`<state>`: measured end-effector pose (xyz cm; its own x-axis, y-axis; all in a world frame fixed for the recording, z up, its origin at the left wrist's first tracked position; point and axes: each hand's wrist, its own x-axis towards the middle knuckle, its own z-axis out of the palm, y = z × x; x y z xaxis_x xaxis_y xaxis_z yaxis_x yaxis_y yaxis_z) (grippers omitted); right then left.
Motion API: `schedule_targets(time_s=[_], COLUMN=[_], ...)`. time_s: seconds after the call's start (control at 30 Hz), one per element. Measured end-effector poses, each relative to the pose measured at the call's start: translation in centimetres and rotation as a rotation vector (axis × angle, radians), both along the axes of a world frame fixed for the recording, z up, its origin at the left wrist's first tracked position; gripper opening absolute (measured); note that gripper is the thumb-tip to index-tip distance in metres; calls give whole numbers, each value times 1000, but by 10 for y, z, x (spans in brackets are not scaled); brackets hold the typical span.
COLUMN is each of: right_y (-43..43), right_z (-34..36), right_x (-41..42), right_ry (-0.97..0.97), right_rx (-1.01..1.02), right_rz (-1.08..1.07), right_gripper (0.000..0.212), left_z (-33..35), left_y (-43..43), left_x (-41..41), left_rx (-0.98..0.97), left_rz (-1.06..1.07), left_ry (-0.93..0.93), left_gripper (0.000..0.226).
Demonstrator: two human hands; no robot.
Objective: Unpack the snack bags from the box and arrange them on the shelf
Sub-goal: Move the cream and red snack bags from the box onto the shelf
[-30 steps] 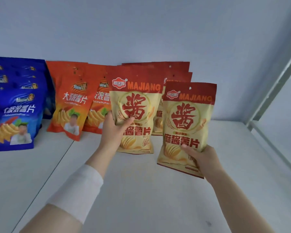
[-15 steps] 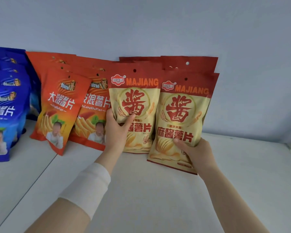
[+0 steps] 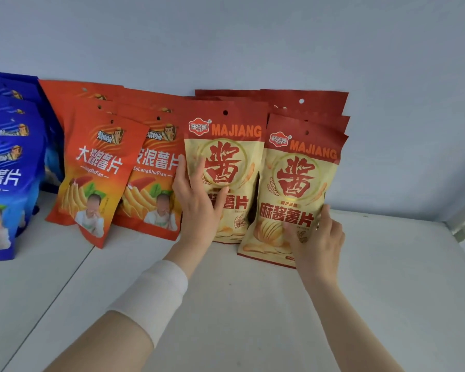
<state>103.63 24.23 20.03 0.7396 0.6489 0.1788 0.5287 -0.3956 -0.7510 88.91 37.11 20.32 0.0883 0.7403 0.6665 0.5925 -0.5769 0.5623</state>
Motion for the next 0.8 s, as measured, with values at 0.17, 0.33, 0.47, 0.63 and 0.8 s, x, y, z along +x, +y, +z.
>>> schedule_targets(time_s=[0.17, 0.33, 0.47, 0.63, 0.8], right_y=[-9, -35, -54, -73, -77], right_z=[12, 36, 38, 35, 25], right_x=[-15, -62, -132, -246, -389], right_ry=[-155, -465, -676, -809, -949], right_rx=[-34, -111, -299, -334, -303], right_rz=[-26, 230, 553, 820, 1047], right_gripper=[87, 64, 60, 58, 57], left_z=[18, 50, 51, 46, 36], left_y=[-14, -60, -112, -163, -208], left_x=[-16, -67, -143, -260, -410], left_rx=[20, -15, 25, -118, -314], left_rz=[37, -78, -39, 157, 374], left_ry=[360, 667, 927, 1170, 1260], left_gripper=[65, 55, 50, 45, 46])
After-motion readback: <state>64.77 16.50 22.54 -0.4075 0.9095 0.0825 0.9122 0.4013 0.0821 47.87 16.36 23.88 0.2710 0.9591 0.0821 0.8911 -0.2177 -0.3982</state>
